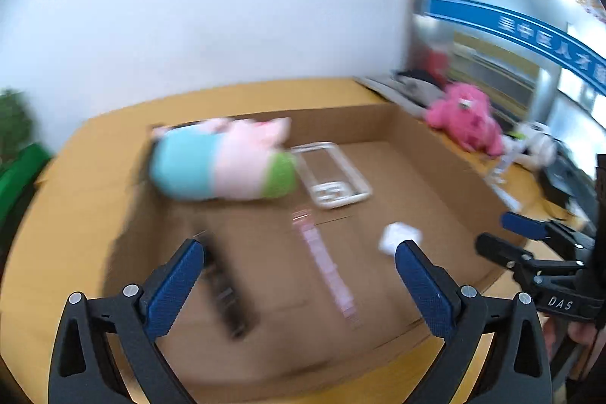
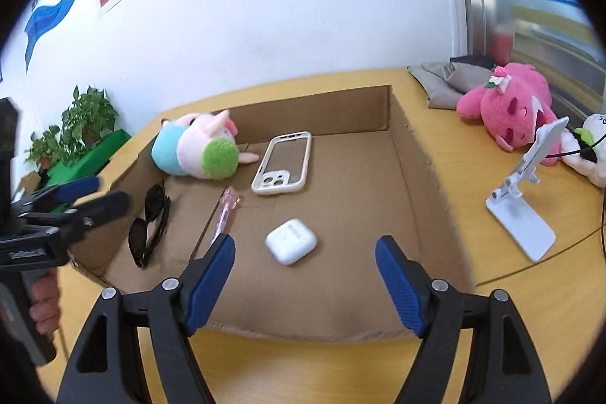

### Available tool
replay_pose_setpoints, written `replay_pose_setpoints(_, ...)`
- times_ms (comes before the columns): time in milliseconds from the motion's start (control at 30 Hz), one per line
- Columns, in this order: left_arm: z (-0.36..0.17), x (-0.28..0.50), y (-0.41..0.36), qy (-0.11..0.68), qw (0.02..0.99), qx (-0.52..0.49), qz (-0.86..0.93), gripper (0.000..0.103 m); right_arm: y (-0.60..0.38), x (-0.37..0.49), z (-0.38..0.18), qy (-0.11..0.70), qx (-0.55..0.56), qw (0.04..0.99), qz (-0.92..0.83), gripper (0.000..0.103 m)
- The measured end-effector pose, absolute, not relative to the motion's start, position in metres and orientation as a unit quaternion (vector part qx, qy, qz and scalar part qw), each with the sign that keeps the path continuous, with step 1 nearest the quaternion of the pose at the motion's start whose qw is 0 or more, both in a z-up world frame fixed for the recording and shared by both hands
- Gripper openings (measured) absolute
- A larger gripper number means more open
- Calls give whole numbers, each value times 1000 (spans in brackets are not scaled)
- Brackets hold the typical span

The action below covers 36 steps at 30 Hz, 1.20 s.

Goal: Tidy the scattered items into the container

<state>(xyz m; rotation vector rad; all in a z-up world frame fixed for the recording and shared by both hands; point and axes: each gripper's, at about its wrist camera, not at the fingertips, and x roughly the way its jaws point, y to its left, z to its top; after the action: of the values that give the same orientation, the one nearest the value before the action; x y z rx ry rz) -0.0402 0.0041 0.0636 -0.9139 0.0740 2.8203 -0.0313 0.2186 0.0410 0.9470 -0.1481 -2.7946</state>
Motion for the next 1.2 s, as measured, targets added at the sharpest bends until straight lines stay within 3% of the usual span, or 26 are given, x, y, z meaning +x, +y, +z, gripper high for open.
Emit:
replay_pose_setpoints(433, 6, -21, -2, 5, 18, -288, 957, 102, 202, -27, 10, 13, 289, 40, -956, 81)
replay_pose_setpoints(1200, 4, -16, 3, -2, 17, -257, 966, 103, 202, -26, 7, 15, 274, 45, -961, 91)
